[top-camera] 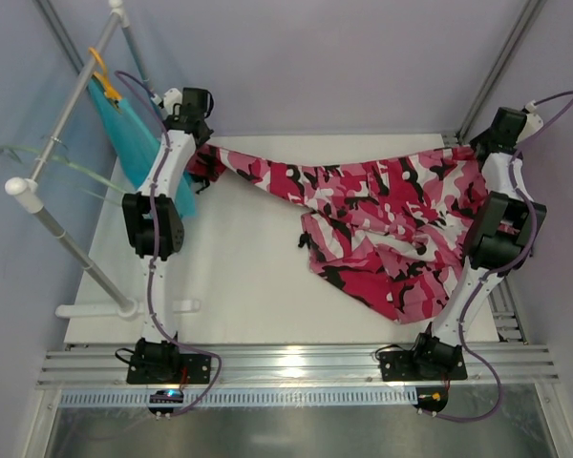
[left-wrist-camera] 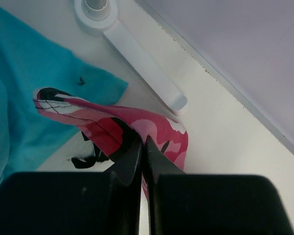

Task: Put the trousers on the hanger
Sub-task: Fold the trousers

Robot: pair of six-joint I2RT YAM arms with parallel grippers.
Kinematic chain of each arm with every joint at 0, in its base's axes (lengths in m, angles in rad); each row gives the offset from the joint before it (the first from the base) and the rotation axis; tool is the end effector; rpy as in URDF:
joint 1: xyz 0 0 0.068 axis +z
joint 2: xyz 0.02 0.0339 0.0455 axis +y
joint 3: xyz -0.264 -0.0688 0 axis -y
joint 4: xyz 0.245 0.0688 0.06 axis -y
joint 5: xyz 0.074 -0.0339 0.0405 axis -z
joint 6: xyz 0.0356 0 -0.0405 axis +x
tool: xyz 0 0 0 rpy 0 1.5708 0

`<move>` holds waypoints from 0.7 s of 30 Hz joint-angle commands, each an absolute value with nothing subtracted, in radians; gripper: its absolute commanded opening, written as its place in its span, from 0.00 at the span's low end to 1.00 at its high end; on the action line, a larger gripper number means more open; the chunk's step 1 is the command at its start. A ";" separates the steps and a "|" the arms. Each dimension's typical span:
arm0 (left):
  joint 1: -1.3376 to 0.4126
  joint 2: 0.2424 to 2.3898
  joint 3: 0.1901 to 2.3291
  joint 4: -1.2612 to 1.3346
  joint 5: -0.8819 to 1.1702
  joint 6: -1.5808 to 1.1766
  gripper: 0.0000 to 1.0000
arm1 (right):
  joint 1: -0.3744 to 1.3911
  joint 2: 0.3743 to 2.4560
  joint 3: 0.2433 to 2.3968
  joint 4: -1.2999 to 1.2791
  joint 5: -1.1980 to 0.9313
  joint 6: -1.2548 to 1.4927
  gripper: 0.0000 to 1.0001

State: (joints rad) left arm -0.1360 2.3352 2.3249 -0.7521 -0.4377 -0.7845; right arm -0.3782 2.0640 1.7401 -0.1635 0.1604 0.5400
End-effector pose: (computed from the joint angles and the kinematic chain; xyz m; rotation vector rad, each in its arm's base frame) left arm 0.5224 -0.0563 0.2881 -0.9143 2.0523 0.0207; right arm 0.4559 -0.1872 0.2738 0.9971 1.7935 -0.0645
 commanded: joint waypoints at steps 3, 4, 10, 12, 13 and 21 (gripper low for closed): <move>-0.087 2.387 2.318 -0.556 -0.436 -0.779 0.00 | -0.390 2.149 1.893 -0.006 0.086 0.586 0.04; -0.087 2.387 2.298 -0.522 -0.408 -0.775 0.00 | -0.390 2.163 1.919 -0.005 0.071 0.587 0.04; -0.094 2.418 2.313 -0.460 -0.238 -0.750 0.21 | -0.377 2.174 1.922 -0.005 -0.080 0.568 0.24; -0.101 2.401 2.296 -0.465 -0.224 -0.724 0.41 | -0.362 2.143 1.899 -0.014 -0.109 0.555 0.32; -0.104 2.390 2.280 -0.457 -0.216 -0.709 0.47 | -0.353 2.105 1.866 -0.017 -0.118 0.549 0.36; -0.175 2.150 2.060 -0.488 -0.212 -0.583 0.69 | -0.221 1.904 1.757 -0.208 -0.187 0.457 0.49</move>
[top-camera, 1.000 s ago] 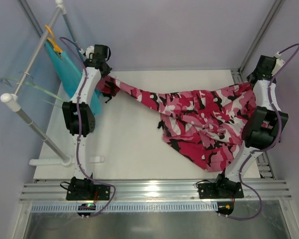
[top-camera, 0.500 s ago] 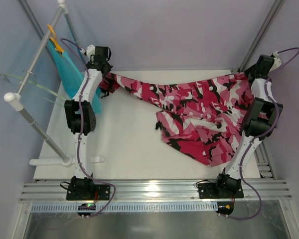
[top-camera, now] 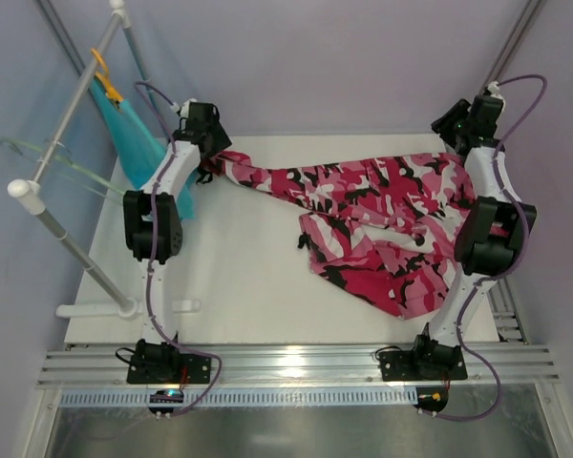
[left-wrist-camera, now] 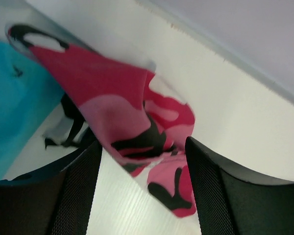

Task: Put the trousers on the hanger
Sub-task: Fold the trousers

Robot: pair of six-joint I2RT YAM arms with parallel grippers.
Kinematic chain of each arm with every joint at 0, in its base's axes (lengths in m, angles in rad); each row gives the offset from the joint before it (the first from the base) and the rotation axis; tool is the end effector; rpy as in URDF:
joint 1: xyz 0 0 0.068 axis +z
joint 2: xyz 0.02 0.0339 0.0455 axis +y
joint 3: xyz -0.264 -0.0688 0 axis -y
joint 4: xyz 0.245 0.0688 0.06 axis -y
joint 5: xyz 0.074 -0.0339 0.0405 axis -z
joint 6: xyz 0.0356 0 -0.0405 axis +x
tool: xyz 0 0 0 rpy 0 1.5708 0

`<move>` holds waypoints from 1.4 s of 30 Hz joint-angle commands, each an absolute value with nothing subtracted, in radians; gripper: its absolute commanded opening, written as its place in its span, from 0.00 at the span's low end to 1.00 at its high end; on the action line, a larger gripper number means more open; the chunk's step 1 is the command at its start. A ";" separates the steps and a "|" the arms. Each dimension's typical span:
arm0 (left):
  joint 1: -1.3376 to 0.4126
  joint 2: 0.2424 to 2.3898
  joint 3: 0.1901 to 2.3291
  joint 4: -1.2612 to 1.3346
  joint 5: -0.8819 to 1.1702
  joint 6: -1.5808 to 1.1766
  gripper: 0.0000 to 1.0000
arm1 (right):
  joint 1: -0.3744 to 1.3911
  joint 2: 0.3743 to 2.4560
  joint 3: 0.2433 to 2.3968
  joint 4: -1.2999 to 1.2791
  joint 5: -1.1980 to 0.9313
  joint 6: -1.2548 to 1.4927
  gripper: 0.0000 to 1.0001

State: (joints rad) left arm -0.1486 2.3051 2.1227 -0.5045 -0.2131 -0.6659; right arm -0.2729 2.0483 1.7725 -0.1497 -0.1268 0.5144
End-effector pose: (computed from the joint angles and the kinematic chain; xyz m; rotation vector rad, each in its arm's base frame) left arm 0.5281 -0.0714 0.2550 -0.6837 2.1403 -0.2002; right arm 0.4759 -0.1285 0.2939 0.6922 1.8803 0.2817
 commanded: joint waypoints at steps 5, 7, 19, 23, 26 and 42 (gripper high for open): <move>-0.236 2.011 1.849 -0.485 -0.204 -0.548 0.70 | -0.089 1.761 1.600 -0.334 -0.201 0.396 0.49; -0.247 1.965 1.774 -0.506 -0.193 -0.552 0.69 | -0.046 1.679 1.489 -0.334 -0.213 0.379 0.49; -0.330 1.750 1.441 -0.497 -0.127 -0.574 0.69 | 0.416 1.482 1.042 -0.325 -0.091 0.284 0.50; -0.370 1.695 1.368 -0.492 -0.092 -0.580 0.68 | 0.466 1.534 0.988 -0.278 -0.086 0.307 0.50; -0.374 1.651 1.327 -0.500 -0.058 -0.609 0.68 | 0.532 1.563 0.986 -0.213 -0.020 0.314 0.50; -0.374 1.384 1.253 -0.629 -0.242 -0.617 0.70 | 0.706 1.804 1.213 -0.373 0.253 0.365 0.04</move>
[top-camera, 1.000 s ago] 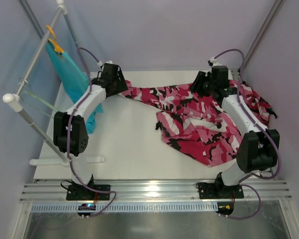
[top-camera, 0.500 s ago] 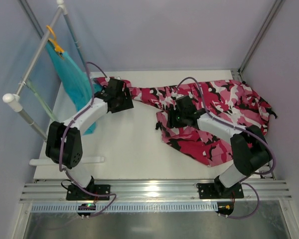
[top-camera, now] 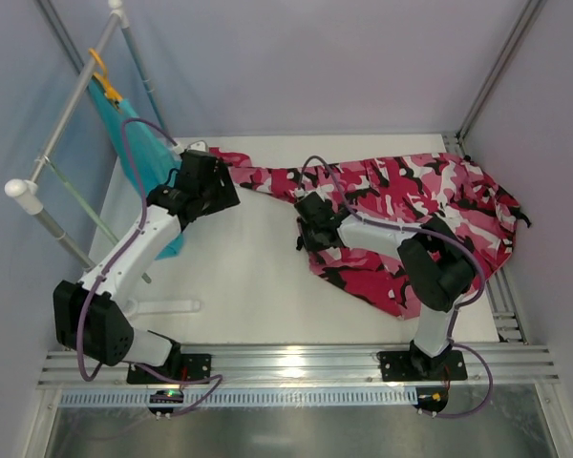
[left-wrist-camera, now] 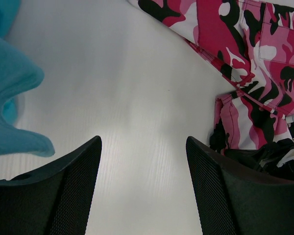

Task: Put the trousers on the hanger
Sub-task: Fold the trousers

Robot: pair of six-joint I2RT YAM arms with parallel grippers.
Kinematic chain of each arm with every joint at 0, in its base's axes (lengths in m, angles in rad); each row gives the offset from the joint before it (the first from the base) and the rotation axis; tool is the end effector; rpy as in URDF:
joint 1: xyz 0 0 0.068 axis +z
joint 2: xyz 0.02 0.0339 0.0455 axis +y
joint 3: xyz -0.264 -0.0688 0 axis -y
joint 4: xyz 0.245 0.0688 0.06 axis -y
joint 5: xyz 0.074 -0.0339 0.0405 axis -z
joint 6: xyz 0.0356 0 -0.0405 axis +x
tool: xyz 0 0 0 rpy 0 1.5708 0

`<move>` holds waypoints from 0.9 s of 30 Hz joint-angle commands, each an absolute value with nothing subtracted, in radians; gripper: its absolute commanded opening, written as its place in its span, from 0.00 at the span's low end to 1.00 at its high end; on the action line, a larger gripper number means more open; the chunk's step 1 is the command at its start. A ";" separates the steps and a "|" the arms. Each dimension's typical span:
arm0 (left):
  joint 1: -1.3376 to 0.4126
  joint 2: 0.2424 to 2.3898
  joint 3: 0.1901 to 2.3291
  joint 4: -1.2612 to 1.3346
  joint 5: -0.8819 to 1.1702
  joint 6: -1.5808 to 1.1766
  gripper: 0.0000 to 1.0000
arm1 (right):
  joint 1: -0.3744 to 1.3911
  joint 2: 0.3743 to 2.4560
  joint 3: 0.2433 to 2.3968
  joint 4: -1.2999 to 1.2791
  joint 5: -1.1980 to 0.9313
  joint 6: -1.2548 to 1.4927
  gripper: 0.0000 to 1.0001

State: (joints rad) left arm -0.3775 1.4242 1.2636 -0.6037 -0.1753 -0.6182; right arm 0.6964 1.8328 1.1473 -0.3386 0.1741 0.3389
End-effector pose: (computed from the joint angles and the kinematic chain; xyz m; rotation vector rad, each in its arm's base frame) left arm 0.2920 -0.1091 0.3192 -0.3677 2.3102 -0.2958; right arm 0.2899 0.2344 0.1667 -0.3963 2.5484 0.1622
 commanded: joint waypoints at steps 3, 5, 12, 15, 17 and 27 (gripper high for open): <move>-0.374 1.358 1.267 -0.647 -0.279 -0.612 0.71 | 0.718 1.761 1.284 -0.463 0.262 0.361 0.04; -0.373 1.351 1.282 -0.675 -0.297 -0.606 0.71 | 0.726 1.718 1.321 -0.526 0.253 0.356 0.04; -0.364 1.328 1.302 -0.698 -0.319 -0.601 0.72 | 0.750 1.582 1.382 -0.611 0.187 0.402 0.04; -0.351 1.327 1.307 -0.712 -0.319 -0.598 0.72 | 0.767 1.533 1.397 -0.594 0.126 0.431 0.04; -0.342 1.322 1.305 -0.715 -0.310 -0.598 0.72 | 0.791 1.510 1.405 -0.565 0.086 0.439 0.04; -0.276 1.292 1.279 -0.727 -0.238 -0.601 0.73 | 0.868 1.511 1.515 -0.491 0.193 0.628 0.04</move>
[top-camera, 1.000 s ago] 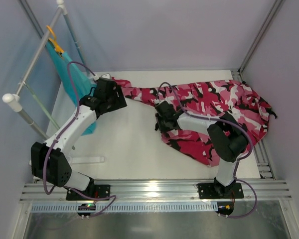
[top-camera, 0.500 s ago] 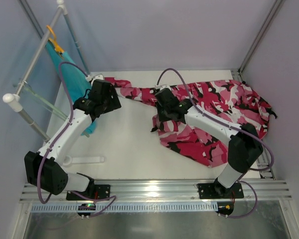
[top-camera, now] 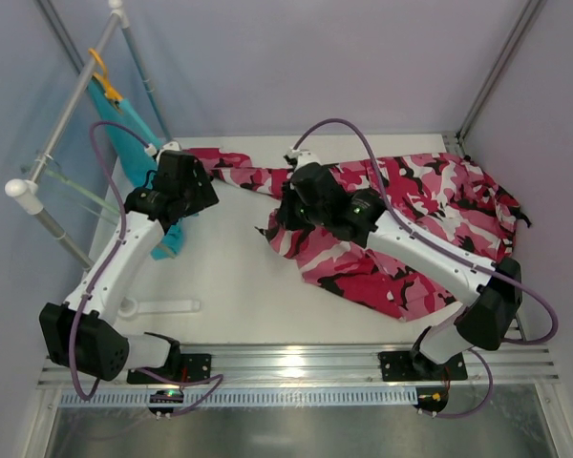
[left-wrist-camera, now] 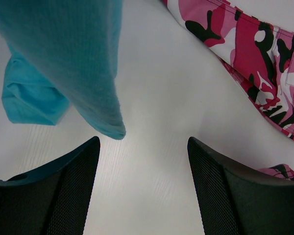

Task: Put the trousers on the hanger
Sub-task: Fold the trousers

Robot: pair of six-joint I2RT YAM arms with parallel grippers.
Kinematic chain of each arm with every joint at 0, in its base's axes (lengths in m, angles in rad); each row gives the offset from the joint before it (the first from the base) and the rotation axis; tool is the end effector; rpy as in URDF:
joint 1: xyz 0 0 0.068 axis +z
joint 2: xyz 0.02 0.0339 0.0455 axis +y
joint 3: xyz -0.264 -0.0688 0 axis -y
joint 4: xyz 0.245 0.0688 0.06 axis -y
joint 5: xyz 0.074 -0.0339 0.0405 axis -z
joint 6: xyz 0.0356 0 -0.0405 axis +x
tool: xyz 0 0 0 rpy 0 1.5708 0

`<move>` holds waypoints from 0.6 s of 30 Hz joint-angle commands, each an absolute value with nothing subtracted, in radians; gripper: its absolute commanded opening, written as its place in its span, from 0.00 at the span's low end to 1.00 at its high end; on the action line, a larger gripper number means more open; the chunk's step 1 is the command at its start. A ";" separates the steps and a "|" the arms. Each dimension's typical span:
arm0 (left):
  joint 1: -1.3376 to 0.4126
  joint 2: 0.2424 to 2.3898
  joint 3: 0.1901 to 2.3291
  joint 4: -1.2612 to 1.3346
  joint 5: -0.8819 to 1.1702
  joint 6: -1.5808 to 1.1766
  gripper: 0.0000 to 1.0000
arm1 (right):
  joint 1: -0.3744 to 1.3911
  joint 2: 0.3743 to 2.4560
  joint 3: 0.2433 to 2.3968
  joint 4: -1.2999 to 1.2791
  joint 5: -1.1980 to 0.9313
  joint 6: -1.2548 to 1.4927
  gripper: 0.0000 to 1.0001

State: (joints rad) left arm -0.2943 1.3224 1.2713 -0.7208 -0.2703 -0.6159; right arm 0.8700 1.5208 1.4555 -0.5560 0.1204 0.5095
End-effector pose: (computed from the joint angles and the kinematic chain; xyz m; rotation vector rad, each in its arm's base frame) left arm 0.2712 -0.0723 0.3413 -0.5004 2.2576 -0.1464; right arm 0.2252 0.2603 0.3574 -0.3364 2.2365 0.6342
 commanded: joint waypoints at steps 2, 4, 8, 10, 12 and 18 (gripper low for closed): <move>-0.275 1.292 1.278 -0.730 -0.233 -0.603 0.73 | 0.870 1.508 1.531 -0.477 0.256 0.691 0.04; -0.273 1.293 1.285 -0.735 -0.232 -0.603 0.73 | 0.894 1.500 1.543 -0.460 0.305 0.800 0.04; -0.259 1.299 1.318 -0.756 -0.232 -0.600 0.73 | 1.017 1.459 1.454 -0.335 0.406 0.896 0.04; -0.249 1.302 1.334 -0.768 -0.239 -0.592 0.73 | 1.066 1.453 1.392 -0.275 0.408 0.911 0.04; -0.235 1.304 1.348 -0.776 -0.242 -0.578 0.73 | 1.114 1.465 1.349 -0.209 0.355 0.881 0.04; -0.210 1.301 1.347 -0.775 -0.235 -0.565 0.73 | 1.296 1.460 1.261 -0.126 0.431 0.824 0.04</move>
State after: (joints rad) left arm -0.2222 1.3190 1.3163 -0.7658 -0.2401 -0.5919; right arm 1.2179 1.4879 1.2907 -0.2607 0.3500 0.8299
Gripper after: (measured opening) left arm 0.733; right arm 0.043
